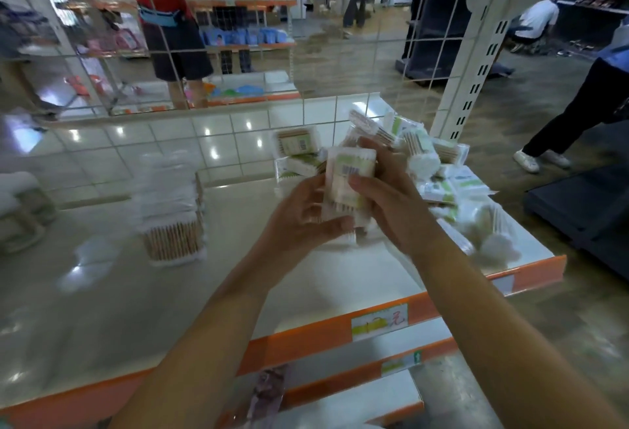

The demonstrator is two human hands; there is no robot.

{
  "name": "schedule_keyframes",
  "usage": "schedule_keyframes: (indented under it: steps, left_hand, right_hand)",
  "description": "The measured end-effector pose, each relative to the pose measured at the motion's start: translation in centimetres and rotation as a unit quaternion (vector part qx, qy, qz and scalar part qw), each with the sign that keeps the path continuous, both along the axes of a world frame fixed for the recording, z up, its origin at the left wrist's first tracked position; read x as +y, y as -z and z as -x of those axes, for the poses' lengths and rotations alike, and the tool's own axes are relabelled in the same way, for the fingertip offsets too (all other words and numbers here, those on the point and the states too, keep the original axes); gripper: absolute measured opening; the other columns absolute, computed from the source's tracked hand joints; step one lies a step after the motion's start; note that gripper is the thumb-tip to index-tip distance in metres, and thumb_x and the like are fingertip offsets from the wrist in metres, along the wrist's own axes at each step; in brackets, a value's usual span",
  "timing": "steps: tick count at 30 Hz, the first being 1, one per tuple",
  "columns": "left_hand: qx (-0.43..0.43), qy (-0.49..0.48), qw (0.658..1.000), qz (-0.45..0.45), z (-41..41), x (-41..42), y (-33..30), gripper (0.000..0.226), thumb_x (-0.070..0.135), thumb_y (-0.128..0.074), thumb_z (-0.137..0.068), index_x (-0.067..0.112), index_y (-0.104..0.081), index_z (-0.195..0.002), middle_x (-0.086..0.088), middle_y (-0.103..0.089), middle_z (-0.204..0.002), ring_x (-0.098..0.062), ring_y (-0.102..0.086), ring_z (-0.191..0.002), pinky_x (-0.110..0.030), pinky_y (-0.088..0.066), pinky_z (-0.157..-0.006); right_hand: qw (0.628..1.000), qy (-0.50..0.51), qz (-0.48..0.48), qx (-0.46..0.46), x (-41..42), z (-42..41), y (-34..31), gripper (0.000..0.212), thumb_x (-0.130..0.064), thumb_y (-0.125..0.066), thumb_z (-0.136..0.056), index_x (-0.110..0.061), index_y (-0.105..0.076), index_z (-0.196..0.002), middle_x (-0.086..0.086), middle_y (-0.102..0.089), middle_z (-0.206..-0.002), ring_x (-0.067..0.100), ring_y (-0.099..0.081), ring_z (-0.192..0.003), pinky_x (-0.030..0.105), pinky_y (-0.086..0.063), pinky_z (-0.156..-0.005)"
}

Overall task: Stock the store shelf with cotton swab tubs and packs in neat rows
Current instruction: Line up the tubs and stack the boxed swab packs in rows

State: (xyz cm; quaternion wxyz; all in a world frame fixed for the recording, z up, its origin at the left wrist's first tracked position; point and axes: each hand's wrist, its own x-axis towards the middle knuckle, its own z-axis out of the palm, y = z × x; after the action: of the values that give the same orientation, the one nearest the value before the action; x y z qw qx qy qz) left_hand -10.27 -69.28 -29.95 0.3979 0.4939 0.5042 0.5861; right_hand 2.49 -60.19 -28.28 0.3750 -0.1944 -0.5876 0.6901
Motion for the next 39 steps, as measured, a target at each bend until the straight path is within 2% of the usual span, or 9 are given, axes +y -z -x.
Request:
schedule_keyframes:
  steps: [7, 13, 16, 19, 21, 25, 28, 32, 39]
  left_hand:
    - [-0.047, -0.024, 0.998, -0.017, 1.1, -1.4, 0.2, 0.063, 0.028, -0.076, -0.056, 0.022, -0.054, -0.114, 0.003, -0.07, -0.099, -0.015, -0.066, -0.097, -0.029, -0.053, -0.079]
    - [-0.003, -0.049, 0.998, -0.032, 2.4, -1.6, -0.6, 0.064, 0.032, -0.074, -0.055, 0.033, -0.052, -0.115, -0.001, -0.062, -0.107, -0.014, -0.064, -0.095, -0.032, -0.055, -0.077]
    - [0.014, -0.078, 0.996, -0.046, 3.6, -1.5, -1.9, 0.062, 0.017, -0.073, -0.059, 0.034, -0.05, -0.114, -0.001, -0.058, -0.107, -0.005, -0.063, -0.084, -0.026, -0.055, -0.069]
    - [0.03, -0.084, 0.994, -0.059, 4.6, -1.2, -3.5, 0.059, 0.013, -0.068, -0.062, 0.036, -0.05, -0.113, 0.003, -0.059, -0.105, -0.008, -0.062, -0.084, -0.026, -0.053, -0.069]
    - [0.042, -0.083, 0.993, -0.069, 4.8, -1.1, -4.2, 0.06, 0.016, -0.071, -0.061, 0.037, -0.051, -0.113, 0.003, -0.059, -0.107, -0.011, -0.06, -0.087, -0.026, -0.052, -0.069]
    - [0.045, -0.074, 0.993, -0.082, 4.1, -0.9, -4.5, 0.06, 0.012, -0.069, -0.064, 0.029, -0.05, -0.118, 0.0, -0.059, -0.109, -0.007, -0.064, -0.086, -0.024, -0.052, -0.068]
    - [-0.028, -0.062, 0.993, -0.095, 4.0, -1.1, -3.5, 0.066, 0.011, -0.077, -0.062, 0.018, -0.05, -0.121, -0.003, -0.06, -0.107, -0.013, -0.064, -0.091, -0.028, -0.054, -0.072]
    - [-0.166, -0.026, 0.981, -0.092, 4.6, -2.0, -0.9, 0.073, 0.031, -0.085, -0.058, 0.008, -0.054, -0.119, -0.013, -0.063, -0.106, -0.028, -0.061, -0.099, -0.037, -0.054, -0.077]
    - [-0.161, -0.044, 0.983, -0.081, 4.3, -3.5, 1.0, 0.05, 0.038, -0.083, -0.058, 0.017, -0.071, -0.102, -0.006, -0.071, -0.1, -0.023, -0.065, -0.093, -0.034, -0.055, -0.078]
  right_hand:
    - [1.0, -0.025, 0.011, 0.013, -1.4, 2.0, 0.0, 0.063, -0.009, -0.066, -0.078, -0.023, -0.036, -0.131, 0.003, -0.056, -0.116, 0.014, -0.063, -0.102, 0.038, -0.054, -0.086]
    - [0.998, -0.008, 0.028, 0.052, -1.5, 2.0, -0.2, 0.073, -0.003, -0.066, -0.072, -0.018, -0.032, -0.135, 0.007, -0.058, -0.111, 0.022, -0.061, -0.103, 0.045, -0.052, -0.087]
    - [0.995, -0.012, 0.078, 0.063, -1.2, 1.4, -0.2, 0.089, -0.023, -0.082, -0.063, -0.019, -0.032, -0.136, 0.007, -0.062, -0.108, 0.028, -0.061, -0.104, 0.051, -0.053, -0.083]
    - [0.994, -0.035, 0.096, 0.026, -1.5, 1.0, 0.0, 0.087, -0.037, -0.086, -0.055, -0.022, -0.042, -0.128, 0.014, -0.06, -0.115, 0.029, -0.065, -0.098, 0.047, -0.057, -0.069]
    - [0.996, -0.055, 0.076, -0.008, -2.0, 1.0, 0.3, 0.084, -0.032, -0.088, -0.048, -0.025, -0.047, -0.12, 0.013, -0.061, -0.109, 0.026, -0.067, -0.093, 0.042, -0.058, -0.066]
    - [0.996, -0.062, 0.014, -0.065, -3.4, 1.6, 0.8, 0.072, -0.01, -0.073, -0.062, -0.023, -0.044, -0.127, 0.019, -0.06, -0.11, 0.027, -0.064, -0.096, 0.044, -0.056, -0.077]
    - [0.997, -0.054, 0.016, -0.044, -4.1, 2.0, 1.0, 0.07, -0.007, -0.069, -0.063, -0.02, -0.045, -0.128, 0.021, -0.06, -0.108, 0.025, -0.064, -0.094, 0.038, -0.057, -0.072]
    - [0.999, -0.017, 0.014, -0.03, -4.4, 2.3, 1.3, 0.061, -0.009, -0.069, -0.064, -0.026, -0.048, -0.119, 0.008, -0.064, -0.101, 0.016, -0.067, -0.085, 0.035, -0.057, -0.067]
    - [0.998, 0.007, -0.03, -0.051, -4.9, 2.9, 1.2, 0.076, -0.012, -0.07, -0.065, -0.026, -0.036, -0.132, 0.018, -0.059, -0.113, 0.024, -0.066, -0.094, 0.042, -0.058, -0.072]
